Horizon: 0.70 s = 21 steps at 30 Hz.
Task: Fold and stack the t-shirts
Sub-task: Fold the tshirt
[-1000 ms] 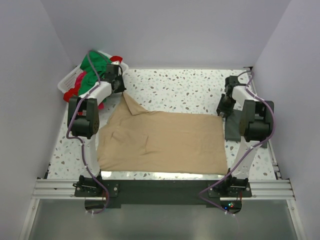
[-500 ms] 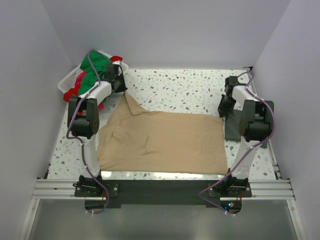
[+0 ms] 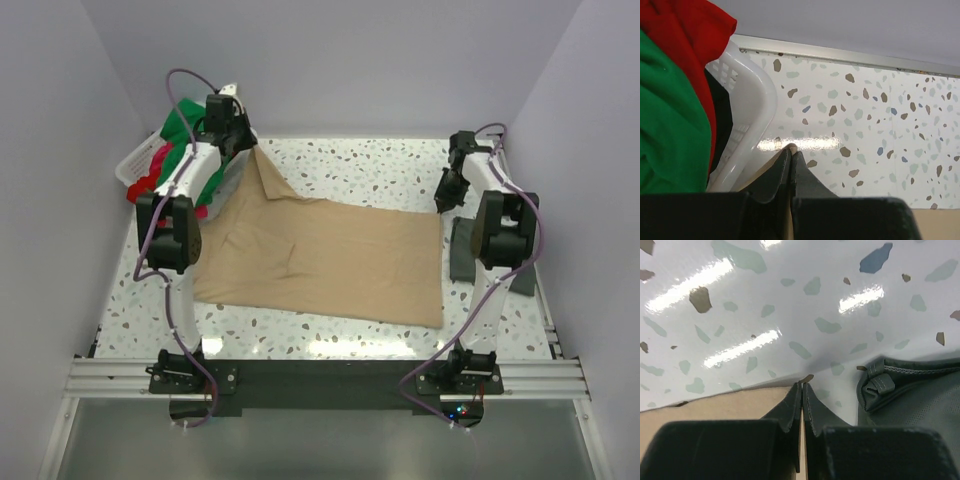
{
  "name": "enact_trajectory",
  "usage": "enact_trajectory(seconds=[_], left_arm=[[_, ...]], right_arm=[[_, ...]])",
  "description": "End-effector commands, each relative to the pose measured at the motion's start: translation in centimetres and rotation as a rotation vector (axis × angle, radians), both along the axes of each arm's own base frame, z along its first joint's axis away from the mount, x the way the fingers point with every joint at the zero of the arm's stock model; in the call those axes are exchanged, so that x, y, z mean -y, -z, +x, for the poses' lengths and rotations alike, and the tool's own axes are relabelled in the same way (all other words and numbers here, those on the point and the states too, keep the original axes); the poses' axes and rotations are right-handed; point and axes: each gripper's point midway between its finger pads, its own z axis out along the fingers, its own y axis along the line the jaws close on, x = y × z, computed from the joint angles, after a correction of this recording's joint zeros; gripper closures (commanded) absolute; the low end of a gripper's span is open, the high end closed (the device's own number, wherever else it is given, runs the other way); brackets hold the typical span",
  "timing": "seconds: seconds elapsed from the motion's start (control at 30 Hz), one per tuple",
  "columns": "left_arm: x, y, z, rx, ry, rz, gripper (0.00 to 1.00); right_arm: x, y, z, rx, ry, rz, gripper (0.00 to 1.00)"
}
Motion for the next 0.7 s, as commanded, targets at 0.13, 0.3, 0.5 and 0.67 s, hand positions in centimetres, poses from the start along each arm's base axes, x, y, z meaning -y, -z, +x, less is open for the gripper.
enact_trajectory(seconds=[0.13,0.3,0.5,0.67], left_arm=[[-0.1,-1.8,-1.0,-0.006,0.011,-0.037,1.0],[-1.8,-2.1,-5.9,-0.067,-0.023,-0.026,1.0],[-3.4,-1.8,-12.0,-0.139,-0.071,-0.11,1.0],[-3.9,-2.3,-16.2,-0.16,-0.122,-0.176,1.0]], right_arm=[[-0.4,-3.8,1.4,0.074,0.005,0.015,1.0],[-1.0,-6.7,0.3,0.145,-0.034,0.039,1.0],[-2.2,-7.4,-2.8,0.15,-0.093,0.082,1.0],[-2.5,-7.8,-5.5,0.147,-0.112,0.082,1.0]])
